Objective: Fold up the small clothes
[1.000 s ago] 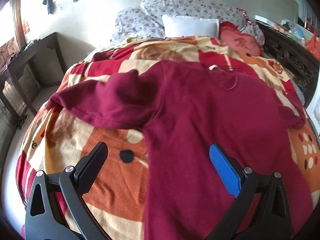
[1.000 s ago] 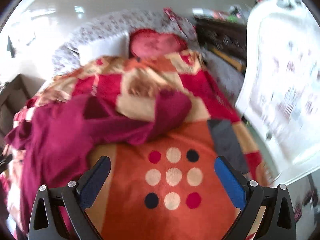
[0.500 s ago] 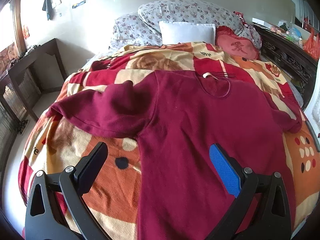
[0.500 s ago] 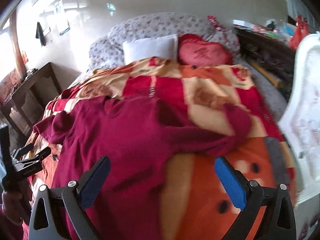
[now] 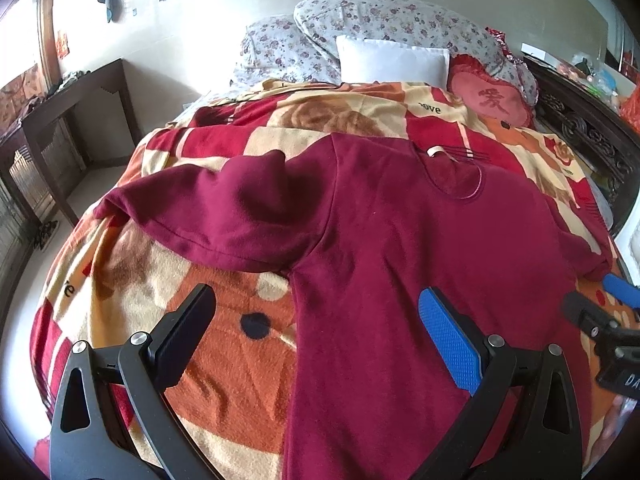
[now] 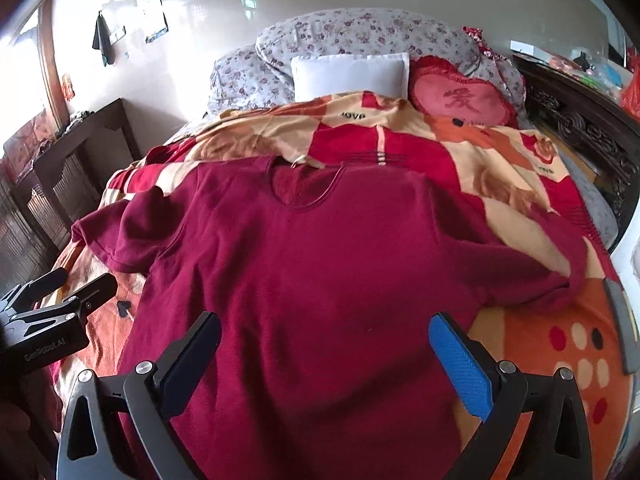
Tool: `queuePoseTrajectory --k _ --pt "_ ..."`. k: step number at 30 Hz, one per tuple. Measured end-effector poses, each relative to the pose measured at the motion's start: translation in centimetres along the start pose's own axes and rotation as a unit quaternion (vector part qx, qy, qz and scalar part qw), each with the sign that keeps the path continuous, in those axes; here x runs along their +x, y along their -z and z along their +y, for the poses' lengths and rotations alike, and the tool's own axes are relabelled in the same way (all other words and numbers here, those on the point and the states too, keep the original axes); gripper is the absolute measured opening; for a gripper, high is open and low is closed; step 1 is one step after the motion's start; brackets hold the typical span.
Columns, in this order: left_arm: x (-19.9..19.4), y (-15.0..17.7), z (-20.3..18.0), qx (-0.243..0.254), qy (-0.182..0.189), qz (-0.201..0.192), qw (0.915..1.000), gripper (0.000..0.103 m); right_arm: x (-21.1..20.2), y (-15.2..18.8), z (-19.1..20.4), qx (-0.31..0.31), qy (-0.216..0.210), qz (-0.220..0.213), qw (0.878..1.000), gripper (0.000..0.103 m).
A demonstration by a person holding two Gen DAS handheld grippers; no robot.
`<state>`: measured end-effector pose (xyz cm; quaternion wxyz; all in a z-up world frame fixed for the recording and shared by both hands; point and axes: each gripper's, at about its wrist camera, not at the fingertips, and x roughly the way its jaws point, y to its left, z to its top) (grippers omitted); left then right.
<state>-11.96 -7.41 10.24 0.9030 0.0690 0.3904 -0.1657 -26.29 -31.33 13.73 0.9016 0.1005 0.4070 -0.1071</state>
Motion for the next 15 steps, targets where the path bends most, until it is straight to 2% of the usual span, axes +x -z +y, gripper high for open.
queuePoseTrajectory --k 15 --pt "0.1 0.22 0.15 -0.006 -0.001 0.007 1.0 0.102 0.48 0.38 0.84 0.001 0.005 0.012 1.0 0.103"
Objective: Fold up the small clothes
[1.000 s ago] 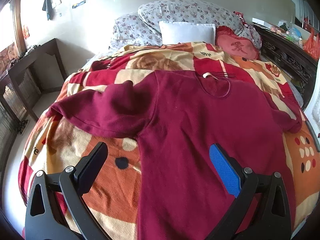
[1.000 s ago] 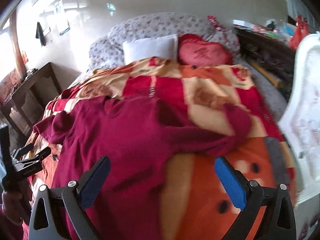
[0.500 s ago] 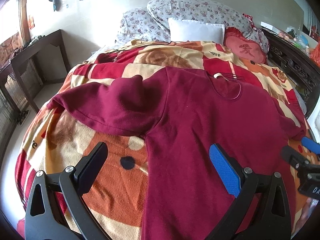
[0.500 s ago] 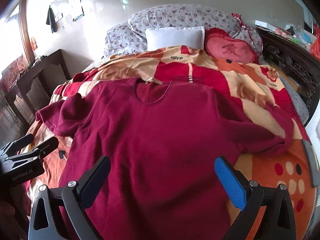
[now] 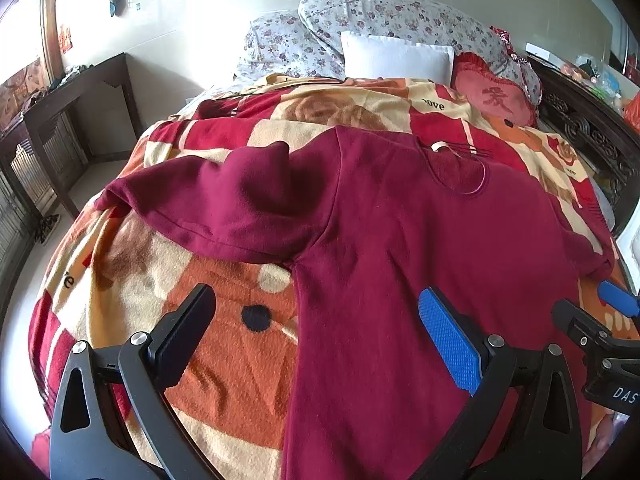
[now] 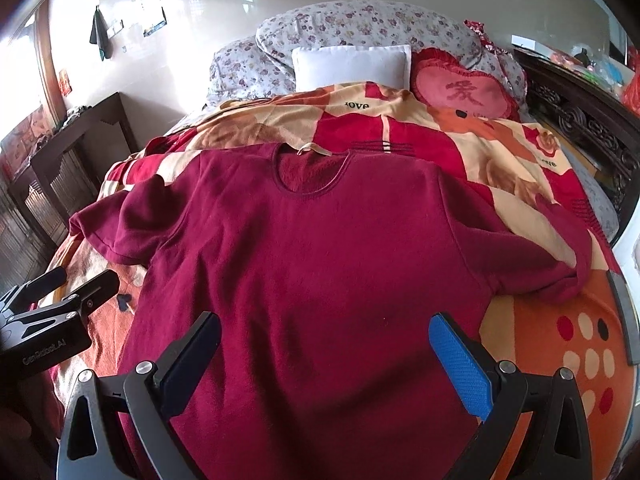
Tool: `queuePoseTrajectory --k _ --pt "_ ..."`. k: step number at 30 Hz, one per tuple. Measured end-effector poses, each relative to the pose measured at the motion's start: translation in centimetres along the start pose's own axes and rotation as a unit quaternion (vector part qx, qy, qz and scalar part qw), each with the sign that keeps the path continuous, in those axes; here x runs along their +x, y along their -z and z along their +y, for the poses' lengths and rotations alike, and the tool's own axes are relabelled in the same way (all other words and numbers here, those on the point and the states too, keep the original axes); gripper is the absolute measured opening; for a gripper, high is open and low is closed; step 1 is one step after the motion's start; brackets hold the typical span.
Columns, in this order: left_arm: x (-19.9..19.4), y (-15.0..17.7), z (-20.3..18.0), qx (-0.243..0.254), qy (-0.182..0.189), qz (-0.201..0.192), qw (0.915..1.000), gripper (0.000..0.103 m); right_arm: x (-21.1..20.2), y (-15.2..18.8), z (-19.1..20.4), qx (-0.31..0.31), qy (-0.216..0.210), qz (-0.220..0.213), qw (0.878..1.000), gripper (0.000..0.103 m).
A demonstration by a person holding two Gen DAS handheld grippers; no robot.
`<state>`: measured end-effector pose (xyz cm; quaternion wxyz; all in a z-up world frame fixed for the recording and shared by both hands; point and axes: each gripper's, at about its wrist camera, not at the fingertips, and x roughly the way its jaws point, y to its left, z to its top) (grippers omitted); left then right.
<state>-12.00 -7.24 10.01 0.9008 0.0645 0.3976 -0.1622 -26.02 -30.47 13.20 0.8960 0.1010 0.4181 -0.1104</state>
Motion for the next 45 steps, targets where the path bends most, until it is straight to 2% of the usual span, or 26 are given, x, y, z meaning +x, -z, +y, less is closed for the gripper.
queuePoseTrajectory --k 11,34,39,45 --pt "-0.1 0.0 0.0 -0.001 -0.001 -0.001 1.0 0.102 0.3 0.1 0.2 0.0 0.015 0.002 1.0 0.103" --pt "0.1 0.4 0.5 -0.008 -0.001 0.005 1.0 0.102 1.0 -0.2 0.3 0.009 0.015 0.009 1.0 0.103" --pt "0.6 0.0 2.1 -0.028 -0.004 0.008 0.9996 0.102 1.8 -0.4 0.6 0.006 0.013 0.017 1.0 0.103" --pt "1.5 -1.1 5.8 -0.063 -0.022 0.012 0.9977 0.102 2.9 -1.0 1.5 0.0 0.001 0.024 1.0 0.103"
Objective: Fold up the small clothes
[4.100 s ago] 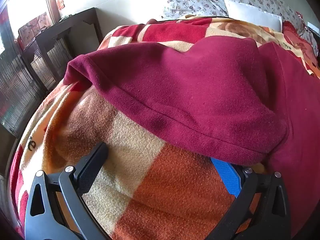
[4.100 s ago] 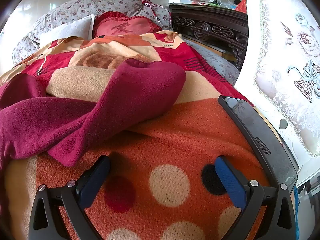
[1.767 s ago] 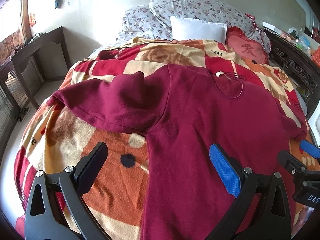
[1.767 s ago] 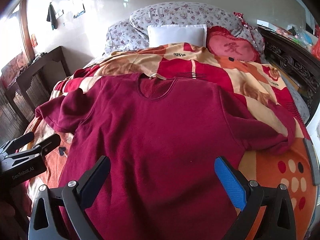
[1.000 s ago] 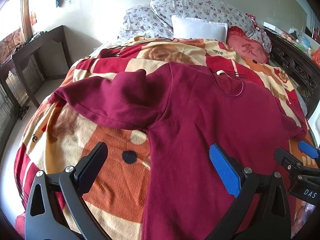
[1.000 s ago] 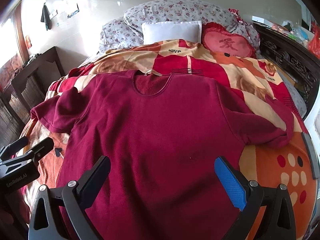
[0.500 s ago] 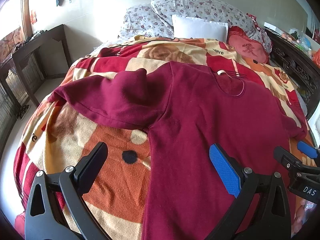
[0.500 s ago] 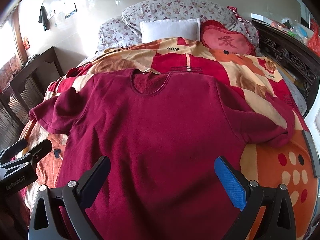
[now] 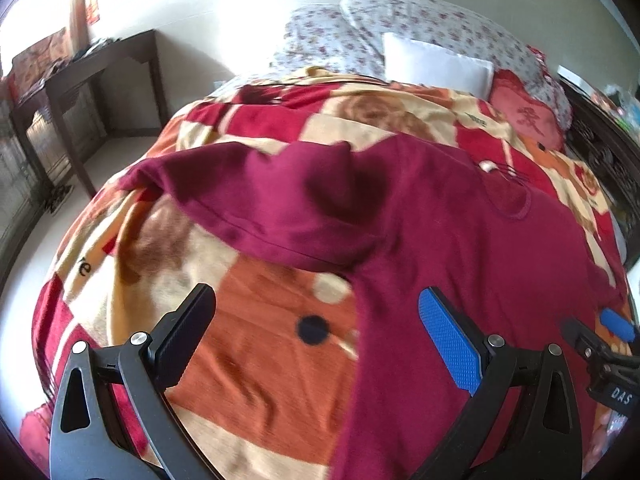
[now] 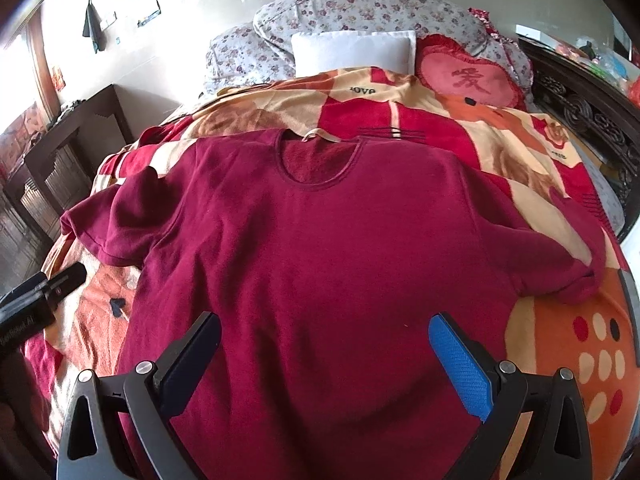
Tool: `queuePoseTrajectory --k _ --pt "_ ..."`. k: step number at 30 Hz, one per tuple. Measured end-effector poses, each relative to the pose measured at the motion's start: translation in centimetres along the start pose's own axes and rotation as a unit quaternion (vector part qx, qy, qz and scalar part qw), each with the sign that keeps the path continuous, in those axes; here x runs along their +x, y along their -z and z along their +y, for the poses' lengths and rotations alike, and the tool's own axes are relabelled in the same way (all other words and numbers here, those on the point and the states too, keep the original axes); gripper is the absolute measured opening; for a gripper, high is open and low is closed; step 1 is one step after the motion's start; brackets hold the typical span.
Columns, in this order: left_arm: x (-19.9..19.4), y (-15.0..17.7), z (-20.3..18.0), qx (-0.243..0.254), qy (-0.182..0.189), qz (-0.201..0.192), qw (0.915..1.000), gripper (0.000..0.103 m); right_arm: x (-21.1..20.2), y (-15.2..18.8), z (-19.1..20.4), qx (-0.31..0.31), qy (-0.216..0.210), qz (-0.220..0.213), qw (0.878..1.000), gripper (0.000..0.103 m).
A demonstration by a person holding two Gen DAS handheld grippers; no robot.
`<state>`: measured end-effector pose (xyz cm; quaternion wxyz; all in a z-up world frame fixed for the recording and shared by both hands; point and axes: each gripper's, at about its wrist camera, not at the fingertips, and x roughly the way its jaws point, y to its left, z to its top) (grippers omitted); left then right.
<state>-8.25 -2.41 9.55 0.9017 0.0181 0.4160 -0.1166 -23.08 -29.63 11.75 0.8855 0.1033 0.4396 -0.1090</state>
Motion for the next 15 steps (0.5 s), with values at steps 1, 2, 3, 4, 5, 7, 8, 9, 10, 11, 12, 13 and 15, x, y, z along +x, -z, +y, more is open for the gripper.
queuePoseTrajectory --k 1,2,3,4,5,7,8,9,10,11,12,13,15 --pt "0.3 -0.4 0.8 -0.01 0.0 0.003 1.0 0.102 0.1 -0.1 0.2 -0.001 -0.001 0.0 1.0 0.103" --pt "0.6 -0.8 1.8 -0.019 -0.001 0.004 0.9998 0.102 0.3 -0.3 0.4 -0.004 -0.003 0.001 1.0 0.103" --pt "0.8 -1.2 2.7 -0.027 -0.003 0.003 0.9996 0.102 0.4 -0.4 0.6 -0.006 -0.004 0.002 1.0 0.103" --pt "1.1 -1.7 3.6 -0.035 -0.007 0.002 0.9994 0.102 0.6 -0.6 0.8 -0.009 -0.006 0.002 1.0 0.103" --pt "1.2 -2.0 4.2 -0.041 -0.009 0.001 0.9991 0.102 0.8 -0.7 1.1 -0.012 -0.007 0.003 1.0 0.103" --pt "1.8 -3.1 6.7 -0.067 -0.01 0.003 0.9977 0.102 1.1 -1.1 1.6 -0.018 -0.01 0.004 1.0 0.103" --pt "2.1 -3.6 8.0 -0.083 -0.009 0.005 0.9965 0.102 1.3 -1.2 1.8 -0.019 -0.011 0.005 1.0 0.103" --pt "2.2 -3.9 8.8 -0.095 -0.009 0.005 0.9954 0.102 1.5 -1.3 2.0 -0.02 -0.014 0.005 1.0 0.103" --pt "2.6 -4.4 10.3 -0.116 -0.008 0.004 0.9932 0.102 1.9 -1.6 2.4 -0.022 -0.022 0.006 1.0 0.103" --pt "2.8 -4.8 11.4 -0.13 -0.008 0.003 0.9915 0.102 2.1 -1.7 2.6 -0.023 -0.025 0.008 0.999 0.103" --pt "3.1 -5.1 12.1 -0.137 -0.009 0.003 0.9905 0.102 2.5 -1.9 3.1 -0.026 -0.028 0.01 0.999 0.103" --pt "3.6 -5.6 13.3 -0.148 -0.013 0.006 0.9889 0.102 2.9 -2.0 3.4 -0.03 -0.028 0.011 0.999 0.103" --pt "4.3 -6.3 15.2 -0.163 -0.019 0.009 0.9864 0.102 4.0 -2.3 4.2 -0.038 -0.026 0.017 0.999 0.103"
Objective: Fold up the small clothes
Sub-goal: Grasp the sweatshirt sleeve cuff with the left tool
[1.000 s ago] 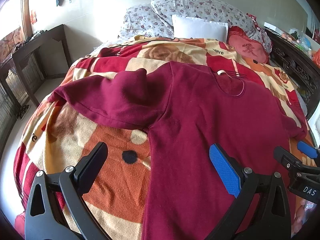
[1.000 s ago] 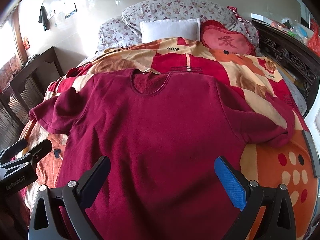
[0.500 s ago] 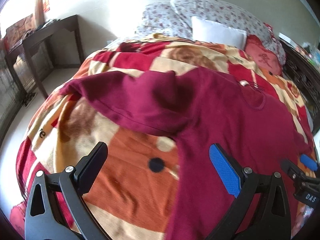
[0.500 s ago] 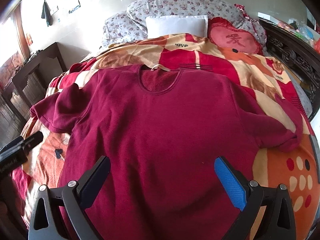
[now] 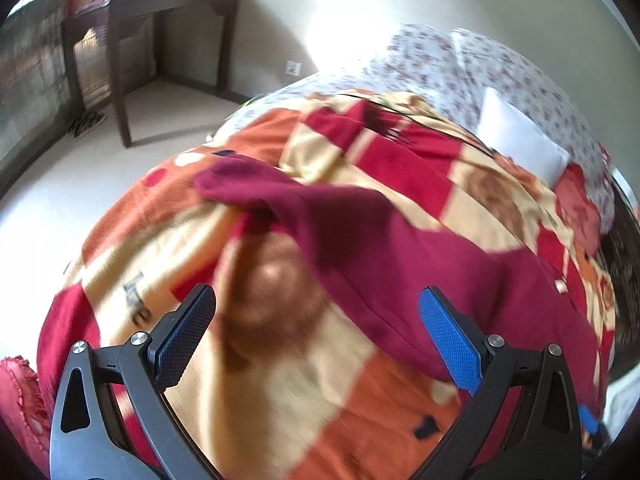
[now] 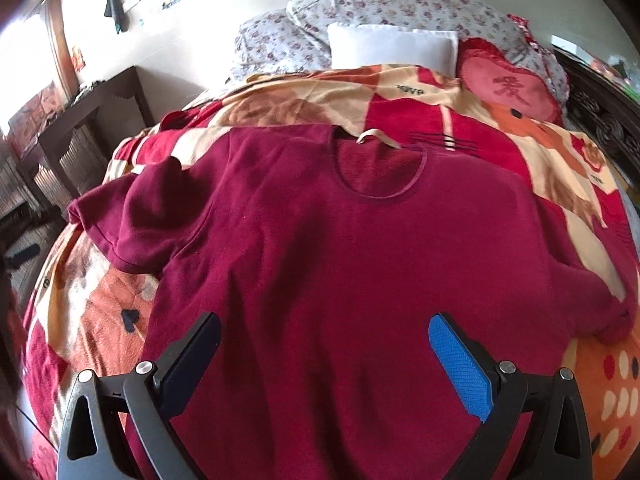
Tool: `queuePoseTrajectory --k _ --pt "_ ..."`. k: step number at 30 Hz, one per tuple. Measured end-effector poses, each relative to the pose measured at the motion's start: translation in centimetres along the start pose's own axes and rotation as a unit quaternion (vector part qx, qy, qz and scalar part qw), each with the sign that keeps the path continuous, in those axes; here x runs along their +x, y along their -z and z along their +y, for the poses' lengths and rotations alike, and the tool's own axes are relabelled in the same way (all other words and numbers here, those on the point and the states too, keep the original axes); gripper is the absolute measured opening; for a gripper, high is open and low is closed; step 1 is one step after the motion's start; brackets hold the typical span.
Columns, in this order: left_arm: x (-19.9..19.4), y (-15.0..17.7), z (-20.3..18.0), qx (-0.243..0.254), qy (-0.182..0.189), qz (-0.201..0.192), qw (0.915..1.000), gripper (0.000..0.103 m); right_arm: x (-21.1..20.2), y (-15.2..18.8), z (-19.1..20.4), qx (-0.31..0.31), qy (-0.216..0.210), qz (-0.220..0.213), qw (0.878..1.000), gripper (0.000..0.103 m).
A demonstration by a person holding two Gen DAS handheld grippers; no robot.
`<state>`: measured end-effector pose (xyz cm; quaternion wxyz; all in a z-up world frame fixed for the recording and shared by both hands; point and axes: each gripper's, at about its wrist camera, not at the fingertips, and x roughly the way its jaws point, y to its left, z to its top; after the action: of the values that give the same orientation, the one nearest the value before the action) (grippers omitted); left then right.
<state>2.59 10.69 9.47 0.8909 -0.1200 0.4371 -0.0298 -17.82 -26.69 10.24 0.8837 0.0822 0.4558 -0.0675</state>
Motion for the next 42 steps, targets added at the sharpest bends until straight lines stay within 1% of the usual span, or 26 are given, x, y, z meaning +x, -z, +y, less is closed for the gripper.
queuePoseTrajectory --k 2,5,7,10,12,13,15,16,17,19,21,22,23,24,25,26,29,30,33,34,37,39,41,42 --pt "0.7 -1.3 1.7 -0.023 -0.004 -0.005 0.9997 0.102 0.8 -0.1 0.3 -0.001 -0.002 0.01 1.0 0.103" --pt "2.0 -3.0 4.1 -0.066 0.008 -0.002 0.9978 0.102 1.6 0.0 0.7 -0.002 -0.007 0.018 1.0 0.103" --pt "3.3 -4.2 6.0 -0.116 0.028 0.006 0.9928 0.102 1.9 0.2 0.7 -0.003 -0.007 0.024 1.0 0.103" --pt "4.9 -5.3 7.7 -0.165 0.045 0.01 0.9852 0.102 2.3 0.3 0.7 -0.002 -0.011 0.033 0.999 0.103" --pt "6.0 -5.9 8.4 -0.184 0.048 0.015 0.9816 0.099 2.3 0.2 0.8 0.001 -0.017 0.035 0.999 0.103" --pt "6.8 -6.2 8.7 -0.192 0.048 0.019 0.9801 0.096 2.2 0.1 0.8 0.001 -0.021 0.035 0.999 0.103" --pt "8.0 -6.4 9.0 -0.196 0.051 0.03 0.9788 0.093 2.2 0.0 1.0 0.0 -0.025 0.035 0.999 0.103" --pt "8.9 -6.5 9.1 -0.198 0.052 0.041 0.978 0.086 2.2 -0.1 1.1 -0.001 -0.026 0.035 0.999 0.103" --pt "9.5 -6.4 9.2 -0.199 0.052 0.05 0.9773 0.076 2.2 -0.1 1.2 -0.002 -0.026 0.035 0.999 0.103" --pt "10.3 -6.3 9.3 -0.199 0.055 0.057 0.9768 0.07 2.2 -0.3 1.3 -0.004 -0.028 0.036 0.999 0.103" --pt "10.5 -6.4 9.1 -0.193 0.057 0.046 0.9785 0.059 2.2 -0.4 1.3 -0.004 -0.029 0.036 0.999 0.103" --pt "10.5 -6.3 9.0 -0.189 0.057 0.044 0.9793 0.043 2.3 -0.4 1.3 -0.003 -0.029 0.036 0.999 0.103" --pt "10.7 -6.3 8.9 -0.185 0.057 0.046 0.98 0.022 2.3 -0.4 1.2 -0.002 -0.03 0.036 0.999 0.103" --pt "10.7 -6.3 8.9 -0.182 0.057 0.048 0.9805 0.013 2.3 -0.4 1.2 -0.001 -0.03 0.037 0.999 0.102" --pt "10.5 -6.3 8.8 -0.181 0.061 0.047 0.9805 0.012 2.3 -0.4 1.1 0.0 -0.03 0.037 0.999 0.103" --pt "9.9 -6.4 8.4 -0.175 0.067 0.037 0.9815 0.01 2.3 -0.4 1.0 0.002 -0.031 0.036 0.999 0.102" --pt "7.3 -6.8 6.5 -0.136 0.076 0.003 0.9877 0.009 2.1 -0.4 0.3 0.012 -0.033 0.033 0.999 0.103" --pt "6.1 -6.9 5.6 -0.122 0.086 -0.008 0.9888 0.009 2.1 -0.4 0.0 0.017 -0.032 0.032 0.999 0.103" --pt "2.4 -7.1 2.2 -0.087 0.133 -0.031 0.9868 0.009 1.8 -0.5 -1.1 0.036 -0.034 0.029 0.998 0.103" --pt "1.0 -7.1 0.6 -0.067 0.149 -0.041 0.9857 0.009 1.7 -0.5 -1.4 0.042 -0.035 0.027 0.998 0.103" --pt "-2.4 -7.2 -4.0 -0.025 0.197 -0.059 0.9782 0.009 1.0 -0.6 -2.7 0.062 -0.038 0.019 0.997 0.103" --pt "-4.4 -6.6 -7.7 0.009 0.228 -0.063 0.9717 0.009 0.3 -0.6 -3.7 0.072 -0.034 0.009 0.997 0.103" --pt "-5.3 -5.8 -10.9 0.038 0.245 -0.062 0.9667 0.008 -0.4 -0.5 -4.7 0.081 -0.028 0.002 0.996 0.103" --pt "-5.8 -4.9 -13.1 0.061 0.26 -0.057 0.962 0.009 -0.6 -0.5 -5.2 0.085 -0.026 0.0 0.996 0.103"
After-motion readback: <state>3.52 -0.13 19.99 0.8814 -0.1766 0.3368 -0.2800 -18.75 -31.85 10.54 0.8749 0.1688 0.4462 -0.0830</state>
